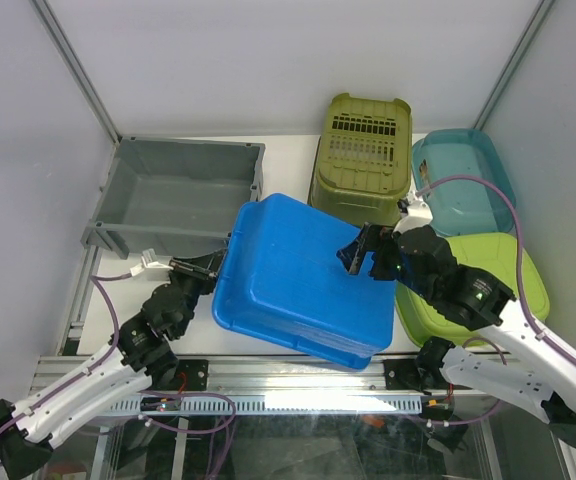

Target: Turn the large container upside down

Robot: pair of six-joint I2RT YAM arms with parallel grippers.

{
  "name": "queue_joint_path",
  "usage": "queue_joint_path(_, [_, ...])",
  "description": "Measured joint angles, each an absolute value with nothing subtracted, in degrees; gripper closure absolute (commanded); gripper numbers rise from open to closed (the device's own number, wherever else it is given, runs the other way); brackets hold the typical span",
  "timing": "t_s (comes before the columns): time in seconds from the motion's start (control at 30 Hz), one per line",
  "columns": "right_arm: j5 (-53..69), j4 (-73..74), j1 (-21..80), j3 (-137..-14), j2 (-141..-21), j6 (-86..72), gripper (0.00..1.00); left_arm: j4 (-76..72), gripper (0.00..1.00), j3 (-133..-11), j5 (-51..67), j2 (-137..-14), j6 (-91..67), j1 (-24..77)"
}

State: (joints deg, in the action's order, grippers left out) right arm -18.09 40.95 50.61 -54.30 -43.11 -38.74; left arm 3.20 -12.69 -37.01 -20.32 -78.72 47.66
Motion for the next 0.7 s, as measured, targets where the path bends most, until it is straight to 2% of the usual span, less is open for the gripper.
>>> queue_joint_path(0.23, [-18.35, 41.54, 50.61, -54.19, -41.69, -39.62, 0.03, 1.13, 1.00, -14.00, -36.97, -23.99, -74.74, 47.62])
queue_joint_path(0.27, [-18.59, 41.80, 50.61, -54.19, -41.30, -39.62, 0.03, 0.80, 0.97, -14.39, -36.05, -25.08, -73.17, 47.62])
queue_joint_path(0.33, [-18.87, 42.24, 50.61, -54.19, -40.60, -39.66, 0.03, 0.71, 0.43, -15.62, -33.30, -27.62, -69.78, 47.59])
queue_joint_path(0.37, [-19.07, 42.41, 50.61, -54.19, -40.29, -39.68, 0.03, 0.86, 0.21, -16.36, -31.57, -28.97, -67.79, 47.57])
queue_joint_path(0.4, [-19.22, 42.59, 50.61, -54.19, -40.01, -39.70, 0.03, 1.15, 0.09, -17.54, -29.36, -30.59, -65.73, 47.57])
queue_joint_path(0.43, [-19.33, 42.78, 50.61, -54.19, -39.86, -39.72, 0.03, 1.96, 0.02, -18.96, -27.97, -32.05, -64.20, 47.59])
queue_joint_path(0.57, [-20.23, 43.66, 50.61, -54.19, -39.48, -39.79, 0.02, 7.99, 0.01, -26.15, -26.26, -34.83, -57.19, 47.59])
queue_joint_path(0.7, [-20.58, 44.31, 50.61, -54.19, -39.48, -39.99, 0.03, 18.15, 0.01, -37.54, -30.33, -35.97, -49.50, 47.64])
